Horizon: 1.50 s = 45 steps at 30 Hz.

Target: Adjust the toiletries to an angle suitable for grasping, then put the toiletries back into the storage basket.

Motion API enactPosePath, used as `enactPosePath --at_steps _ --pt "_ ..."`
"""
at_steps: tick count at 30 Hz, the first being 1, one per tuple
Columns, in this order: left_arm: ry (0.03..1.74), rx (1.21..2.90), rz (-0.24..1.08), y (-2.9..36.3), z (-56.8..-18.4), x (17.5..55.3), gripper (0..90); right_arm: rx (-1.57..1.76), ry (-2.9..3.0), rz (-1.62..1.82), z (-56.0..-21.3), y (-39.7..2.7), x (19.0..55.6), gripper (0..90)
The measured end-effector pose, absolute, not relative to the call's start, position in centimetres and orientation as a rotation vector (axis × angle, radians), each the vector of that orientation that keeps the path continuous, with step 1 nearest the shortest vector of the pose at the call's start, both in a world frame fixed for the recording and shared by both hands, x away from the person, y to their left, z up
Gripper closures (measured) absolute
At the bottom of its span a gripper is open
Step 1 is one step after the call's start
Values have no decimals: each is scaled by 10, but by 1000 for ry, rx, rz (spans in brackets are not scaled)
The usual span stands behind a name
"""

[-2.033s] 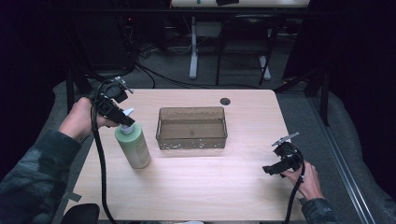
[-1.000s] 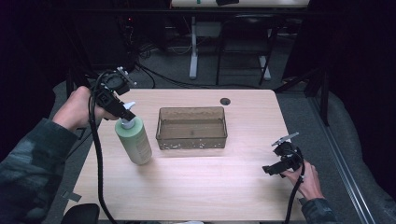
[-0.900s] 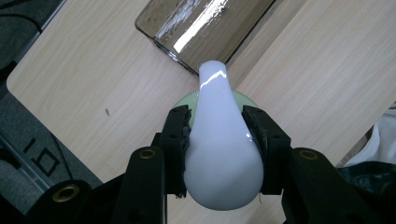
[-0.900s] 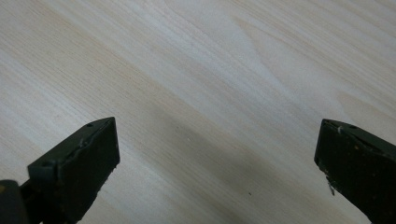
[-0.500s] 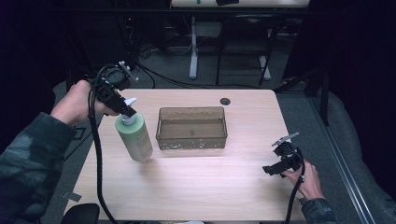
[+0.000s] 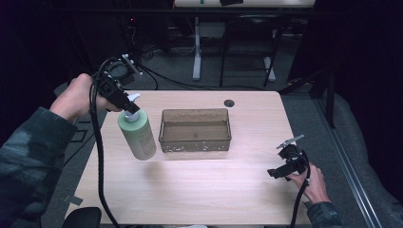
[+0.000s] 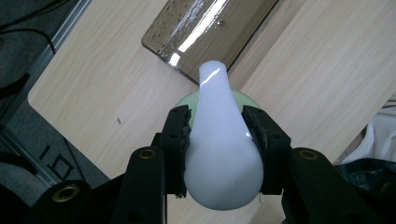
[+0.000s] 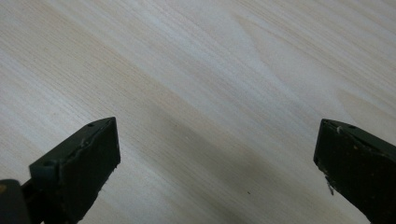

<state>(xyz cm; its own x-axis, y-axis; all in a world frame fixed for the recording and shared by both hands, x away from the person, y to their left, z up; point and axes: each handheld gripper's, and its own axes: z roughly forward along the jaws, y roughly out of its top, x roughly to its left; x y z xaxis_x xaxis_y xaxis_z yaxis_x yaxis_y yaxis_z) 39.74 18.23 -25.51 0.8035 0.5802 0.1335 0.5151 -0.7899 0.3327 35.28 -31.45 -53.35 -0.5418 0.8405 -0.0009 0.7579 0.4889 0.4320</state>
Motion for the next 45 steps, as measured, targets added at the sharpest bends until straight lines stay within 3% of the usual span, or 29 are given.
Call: enactPosePath --at_steps 45 --pt "782 2748 322 154 -221 419 626 1366 2531 583 -534 -313 352 6"
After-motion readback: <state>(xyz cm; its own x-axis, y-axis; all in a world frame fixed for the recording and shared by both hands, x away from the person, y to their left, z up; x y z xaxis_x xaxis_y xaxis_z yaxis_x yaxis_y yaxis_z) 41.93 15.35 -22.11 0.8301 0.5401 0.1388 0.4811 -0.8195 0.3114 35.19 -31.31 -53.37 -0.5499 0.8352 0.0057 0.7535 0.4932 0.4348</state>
